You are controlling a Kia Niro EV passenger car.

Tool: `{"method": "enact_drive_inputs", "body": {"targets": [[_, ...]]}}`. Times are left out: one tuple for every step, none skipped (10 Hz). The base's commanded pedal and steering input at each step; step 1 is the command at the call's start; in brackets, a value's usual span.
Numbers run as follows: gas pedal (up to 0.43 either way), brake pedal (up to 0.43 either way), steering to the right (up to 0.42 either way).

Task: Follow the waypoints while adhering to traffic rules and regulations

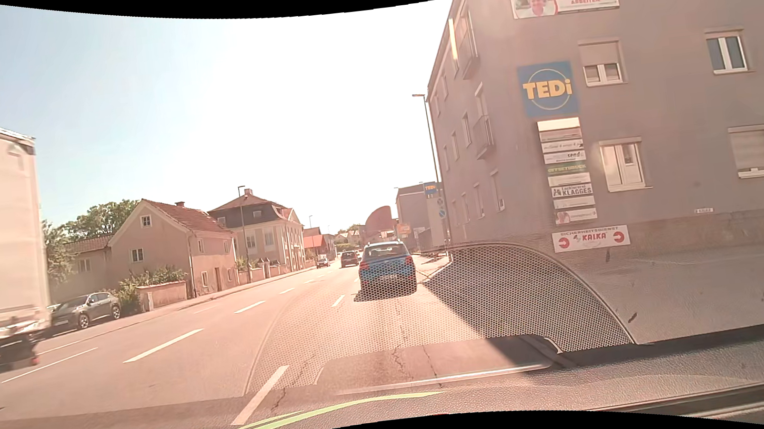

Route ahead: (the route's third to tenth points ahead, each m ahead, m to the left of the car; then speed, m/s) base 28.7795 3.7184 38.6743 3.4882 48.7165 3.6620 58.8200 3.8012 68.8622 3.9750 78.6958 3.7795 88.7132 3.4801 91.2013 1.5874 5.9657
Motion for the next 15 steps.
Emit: {"method": "enact_drive_inputs", "body": {"targets": [[0.059,0.000,-0.002],[0.059,0.000,-0.002],[0.059,0.000,-0.002],[0.059,0.000,-0.002],[0.059,0.000,-0.002],[0.067,0.000,-0.003],[0.067,0.000,-0.003],[0.067,0.000,-0.003],[0.067,0.000,-0.003],[0.067,0.000,-0.003],[0.067,0.000,-0.003],[0.059,0.000,-0.003],[0.059,0.000,-0.003],[0.047,0.000,-0.003],[0.047,0.000,-0.003]]}}
